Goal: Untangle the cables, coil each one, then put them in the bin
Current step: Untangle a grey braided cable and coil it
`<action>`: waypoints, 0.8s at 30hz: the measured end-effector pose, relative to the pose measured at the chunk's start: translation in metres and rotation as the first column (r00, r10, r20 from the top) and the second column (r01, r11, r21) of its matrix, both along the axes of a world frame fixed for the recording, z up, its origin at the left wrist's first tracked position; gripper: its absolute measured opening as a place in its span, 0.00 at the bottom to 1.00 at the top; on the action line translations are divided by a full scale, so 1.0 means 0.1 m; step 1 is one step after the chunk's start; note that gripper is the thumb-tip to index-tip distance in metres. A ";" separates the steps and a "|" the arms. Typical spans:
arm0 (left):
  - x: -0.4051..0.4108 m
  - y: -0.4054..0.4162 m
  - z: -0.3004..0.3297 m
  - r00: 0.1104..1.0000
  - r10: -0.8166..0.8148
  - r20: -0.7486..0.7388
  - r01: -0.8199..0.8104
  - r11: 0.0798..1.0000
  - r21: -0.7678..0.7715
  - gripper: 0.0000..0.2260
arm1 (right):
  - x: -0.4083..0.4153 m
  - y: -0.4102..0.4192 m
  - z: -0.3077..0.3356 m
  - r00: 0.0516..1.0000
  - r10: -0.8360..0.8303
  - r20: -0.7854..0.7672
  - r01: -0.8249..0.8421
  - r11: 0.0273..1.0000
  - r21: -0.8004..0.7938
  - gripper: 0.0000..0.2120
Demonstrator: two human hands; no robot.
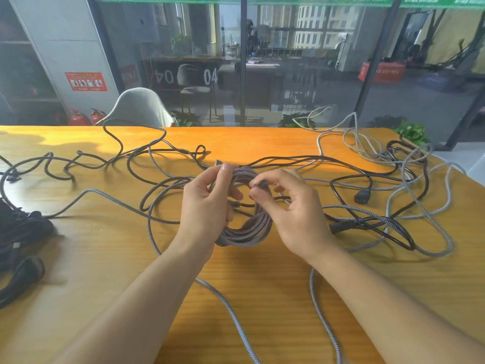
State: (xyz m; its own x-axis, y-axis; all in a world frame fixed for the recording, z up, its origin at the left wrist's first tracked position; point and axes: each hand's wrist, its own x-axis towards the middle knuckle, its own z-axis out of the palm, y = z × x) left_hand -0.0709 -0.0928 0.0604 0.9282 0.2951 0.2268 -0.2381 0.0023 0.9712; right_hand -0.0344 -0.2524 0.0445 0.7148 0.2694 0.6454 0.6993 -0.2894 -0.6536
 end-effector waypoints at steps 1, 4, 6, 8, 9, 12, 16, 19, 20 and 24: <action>0.00 0.02 0.00 1.000 0.021 0.011 -0.021 1.000 0.004 0.12 | -0.01 0.00 0.02 0.996 0.037 -0.083 -0.031 0.997 0.077 0.06; 0.01 0.05 0.02 0.998 0.055 0.040 -0.055 0.998 0.017 0.11 | -0.05 0.03 0.10 0.959 0.190 -0.212 -0.109 0.933 0.344 0.04; 0.01 0.05 0.04 0.997 0.066 0.048 -0.067 0.997 0.025 0.11 | -0.08 0.04 0.14 0.940 0.250 -0.232 -0.117 0.875 0.470 0.04; 0.02 0.06 0.05 0.997 0.062 0.040 -0.062 0.998 0.012 0.11 | -0.09 0.04 0.17 0.934 0.270 -0.236 -0.112 0.846 0.522 0.04; 0.02 0.07 0.06 0.998 0.054 0.024 -0.054 0.998 -0.010 0.13 | -0.11 0.04 0.19 0.932 0.273 -0.239 -0.108 0.837 0.536 0.04; 0.01 0.09 0.11 1.000 0.003 -0.021 -0.005 0.997 -0.072 0.19 | -0.13 0.01 0.24 0.924 0.293 -0.248 -0.097 0.803 0.588 0.06; -0.02 0.10 0.18 0.999 -0.038 -0.020 0.036 0.995 -0.093 0.21 | -0.09 -0.05 0.24 0.901 0.329 -0.284 -0.086 0.775 0.626 0.07; 0.00 0.17 0.14 0.998 -0.056 -0.017 0.053 0.989 -0.140 0.17 | -0.04 -0.10 0.23 0.884 0.342 -0.319 -0.088 0.791 0.606 0.07; 0.00 0.20 0.12 0.998 -0.060 -0.024 0.055 0.984 -0.171 0.16 | -0.02 -0.11 0.22 0.888 0.322 -0.328 -0.081 0.811 0.579 0.07; 0.06 0.27 0.05 0.996 -0.078 -0.048 0.062 0.961 -0.270 0.13 | 0.10 -0.20 0.14 0.909 0.218 -0.356 -0.029 0.884 0.466 0.10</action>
